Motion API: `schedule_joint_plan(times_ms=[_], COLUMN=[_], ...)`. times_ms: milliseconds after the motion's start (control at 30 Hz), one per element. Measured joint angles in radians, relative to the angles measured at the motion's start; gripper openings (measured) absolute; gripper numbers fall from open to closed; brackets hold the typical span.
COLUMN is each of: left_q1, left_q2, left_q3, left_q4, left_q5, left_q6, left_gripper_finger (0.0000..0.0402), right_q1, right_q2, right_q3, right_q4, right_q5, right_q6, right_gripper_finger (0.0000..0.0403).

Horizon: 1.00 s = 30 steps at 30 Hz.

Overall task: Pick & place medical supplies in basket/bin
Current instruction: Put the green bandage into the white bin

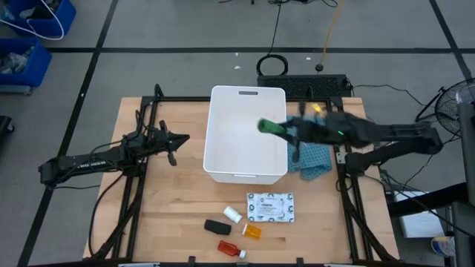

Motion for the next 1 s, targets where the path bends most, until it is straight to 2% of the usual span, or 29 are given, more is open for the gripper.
schedule_joint_plan(times_ms=[67,233,333,433,567,800,1000], left_q1=[0.0,0.0,0.0,0.0,0.0,0.0,0.0], left_q2=[0.0,0.0,0.0,0.0,0.0,0.0,0.0], left_q3=[0.0,0.0,0.0,0.0,0.0,0.0,0.0], left_q4=[0.0,0.0,0.0,0.0,-0.001,-0.01,-0.009], left_q5=[0.0,0.001,0.001,0.001,0.001,0.0,0.0], left_q6=[0.0,0.0,-0.003,-0.004,0.0,0.026,0.027], left_gripper_finger=[0.0033,0.0033,0.0033,0.0033,0.0033,0.0033,0.0033], right_q1=[-0.076,-0.24,-0.298,-0.323,-0.321,-0.321,-0.323], right_q2=[0.071,0.273,0.377,0.461,0.552,0.675,0.777], right_q3=[0.044,0.152,0.21,0.253,0.274,0.275,0.275], right_q4=[-0.01,-0.081,-0.123,-0.171,-0.229,-0.223,-0.236], right_q5=[-0.085,-0.221,-0.29,-0.338,-0.312,-0.288,-0.292], right_q6=[0.004,0.028,0.033,-0.044,-0.193,-0.296,-0.299], right_gripper_finger=[0.0064,0.0063,0.0061,0.006,0.006,0.0059,0.0059])
